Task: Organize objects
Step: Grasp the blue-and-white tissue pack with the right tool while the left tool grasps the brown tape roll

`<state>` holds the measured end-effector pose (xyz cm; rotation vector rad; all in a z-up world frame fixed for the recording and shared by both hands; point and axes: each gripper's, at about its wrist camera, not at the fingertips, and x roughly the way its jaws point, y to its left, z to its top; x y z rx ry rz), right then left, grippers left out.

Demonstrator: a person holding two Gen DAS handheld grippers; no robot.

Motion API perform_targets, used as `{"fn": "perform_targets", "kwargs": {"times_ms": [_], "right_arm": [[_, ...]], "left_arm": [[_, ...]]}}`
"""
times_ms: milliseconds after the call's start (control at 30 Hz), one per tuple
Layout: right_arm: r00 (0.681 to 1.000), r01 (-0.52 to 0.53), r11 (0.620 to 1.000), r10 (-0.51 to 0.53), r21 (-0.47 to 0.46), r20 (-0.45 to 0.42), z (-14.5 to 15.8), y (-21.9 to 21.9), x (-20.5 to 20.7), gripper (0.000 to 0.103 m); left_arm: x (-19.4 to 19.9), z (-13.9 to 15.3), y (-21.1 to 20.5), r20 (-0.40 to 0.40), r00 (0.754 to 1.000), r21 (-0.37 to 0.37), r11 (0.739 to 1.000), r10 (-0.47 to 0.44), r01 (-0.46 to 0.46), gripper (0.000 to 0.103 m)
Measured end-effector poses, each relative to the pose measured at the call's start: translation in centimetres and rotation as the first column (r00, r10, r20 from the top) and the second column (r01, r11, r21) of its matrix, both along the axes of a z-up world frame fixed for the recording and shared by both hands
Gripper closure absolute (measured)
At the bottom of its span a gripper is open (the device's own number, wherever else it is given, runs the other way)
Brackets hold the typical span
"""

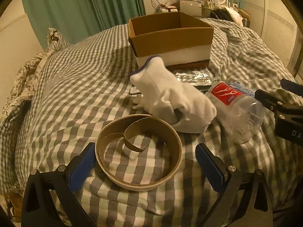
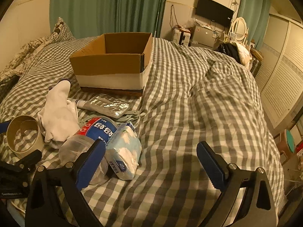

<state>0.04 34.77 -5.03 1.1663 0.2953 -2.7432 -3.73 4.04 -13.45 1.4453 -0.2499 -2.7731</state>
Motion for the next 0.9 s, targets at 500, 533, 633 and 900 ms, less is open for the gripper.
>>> {"fn": "perform_targets", "kwargs": {"times_ms": [500, 533, 633, 900], "right_arm": [[0.99, -0.123, 0.991, 0.119, 0.059, 0.071, -0.9, -2.2, 1.1, 0.032], [0.988, -0.13, 0.99, 0.125, 0.052, 0.086, -1.2, -2.3, 1.0, 0.032], [0.985, -0.132, 0.99, 0.125, 0.056, 0.122, -2.2, -2.4, 0.2, 0.036], [0.989, -0.138, 0.989, 0.134, 0.054, 0.068, -0.9, -2.2, 0.5, 0.083]], "left_arm": [[-1.0, -0.4, -2.6, -0.01, 1.0, 0.106, 0.994, 0.002, -0.001, 0.015], [-1.0, -0.3, -2.7, -0.012, 1.0, 0.115, 0.993, 0.002, 0.0, 0.015], [-1.1, 0.0, -2.6, -0.017, 1.0, 0.12, 0.993, -0.009, 0.011, 0.015], [-0.7, 2.5, -3.0, -0.066, 0.998, 0.166, 0.986, 0.004, 0.007, 0.016]]}}
